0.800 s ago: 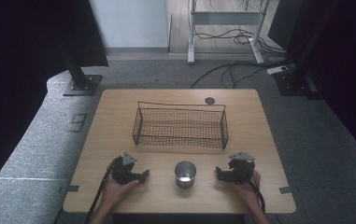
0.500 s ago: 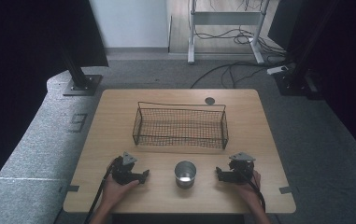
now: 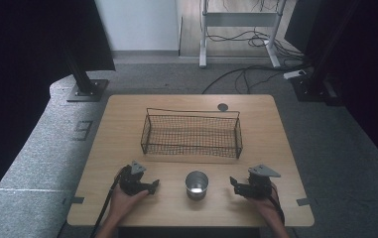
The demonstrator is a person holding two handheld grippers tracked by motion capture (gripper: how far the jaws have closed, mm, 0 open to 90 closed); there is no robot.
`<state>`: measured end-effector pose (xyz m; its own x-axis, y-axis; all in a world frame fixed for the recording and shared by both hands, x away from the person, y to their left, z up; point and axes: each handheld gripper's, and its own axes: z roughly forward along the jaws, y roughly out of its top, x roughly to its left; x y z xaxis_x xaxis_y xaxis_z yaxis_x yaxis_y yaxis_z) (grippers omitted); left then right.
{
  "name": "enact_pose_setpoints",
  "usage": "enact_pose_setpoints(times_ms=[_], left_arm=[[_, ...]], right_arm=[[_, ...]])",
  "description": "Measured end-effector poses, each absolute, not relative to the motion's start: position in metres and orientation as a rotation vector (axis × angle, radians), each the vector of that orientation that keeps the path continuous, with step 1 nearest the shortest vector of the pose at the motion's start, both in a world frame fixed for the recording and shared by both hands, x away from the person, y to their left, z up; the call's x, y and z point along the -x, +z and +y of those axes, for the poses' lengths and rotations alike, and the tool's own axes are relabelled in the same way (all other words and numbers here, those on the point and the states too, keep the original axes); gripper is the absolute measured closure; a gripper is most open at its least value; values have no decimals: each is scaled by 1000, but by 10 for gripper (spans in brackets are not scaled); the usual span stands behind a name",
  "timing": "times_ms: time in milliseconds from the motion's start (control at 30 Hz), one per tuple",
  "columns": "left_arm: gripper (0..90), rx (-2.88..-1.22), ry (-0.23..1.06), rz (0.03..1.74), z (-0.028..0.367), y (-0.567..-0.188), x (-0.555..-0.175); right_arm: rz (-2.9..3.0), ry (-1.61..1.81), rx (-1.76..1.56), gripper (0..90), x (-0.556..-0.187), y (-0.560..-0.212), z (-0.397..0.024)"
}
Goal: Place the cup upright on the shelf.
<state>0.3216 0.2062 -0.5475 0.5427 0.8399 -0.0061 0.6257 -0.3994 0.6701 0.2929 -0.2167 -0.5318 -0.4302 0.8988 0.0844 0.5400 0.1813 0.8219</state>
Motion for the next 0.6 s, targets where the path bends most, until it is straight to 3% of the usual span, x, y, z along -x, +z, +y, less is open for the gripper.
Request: enact_pose_setpoints(times_ms=[600], left_arm=[[58,-2157,446,1177,205,-548,-323]], right_arm=[[2133,1428,-1192,127,-267,-497,-186]])
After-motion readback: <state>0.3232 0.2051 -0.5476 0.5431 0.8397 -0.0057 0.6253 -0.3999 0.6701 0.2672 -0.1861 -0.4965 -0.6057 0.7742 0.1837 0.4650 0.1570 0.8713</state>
